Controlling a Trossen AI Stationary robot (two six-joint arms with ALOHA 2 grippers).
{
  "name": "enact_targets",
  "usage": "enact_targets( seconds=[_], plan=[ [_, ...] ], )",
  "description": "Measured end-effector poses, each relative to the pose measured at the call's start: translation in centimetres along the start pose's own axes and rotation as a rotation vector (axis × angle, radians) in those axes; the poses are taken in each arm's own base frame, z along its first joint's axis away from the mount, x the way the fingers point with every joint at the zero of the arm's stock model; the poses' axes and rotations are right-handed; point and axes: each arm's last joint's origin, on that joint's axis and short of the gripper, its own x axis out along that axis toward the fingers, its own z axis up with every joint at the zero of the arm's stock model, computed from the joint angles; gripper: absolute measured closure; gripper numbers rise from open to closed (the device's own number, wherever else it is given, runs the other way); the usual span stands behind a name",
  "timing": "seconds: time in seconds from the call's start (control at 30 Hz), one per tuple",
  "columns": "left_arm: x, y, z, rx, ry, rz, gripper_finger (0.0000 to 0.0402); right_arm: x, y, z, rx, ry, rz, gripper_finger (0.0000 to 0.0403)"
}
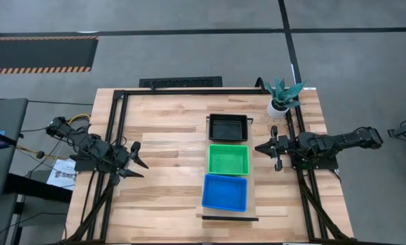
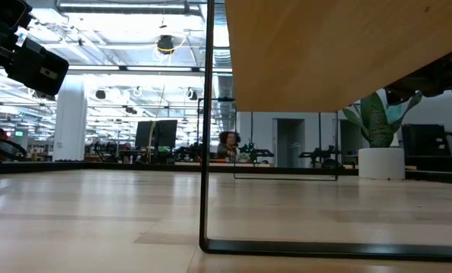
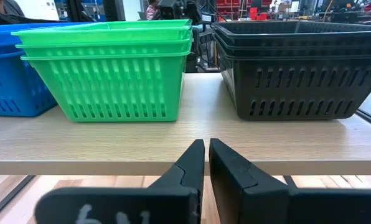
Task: Stack baskets on shelf by color
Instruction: Return to Home Position
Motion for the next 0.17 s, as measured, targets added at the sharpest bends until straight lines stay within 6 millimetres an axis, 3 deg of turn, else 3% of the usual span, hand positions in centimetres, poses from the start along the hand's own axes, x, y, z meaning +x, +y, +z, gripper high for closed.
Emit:
enact_targets(
  seconds=[0.17],
  plan=[
    [0.0,0.0,0.0,0.0,0.0,0.0,0.0235,0.0,0.0,-0.01,0.0,0.0,0.0,0.0352]
  ],
)
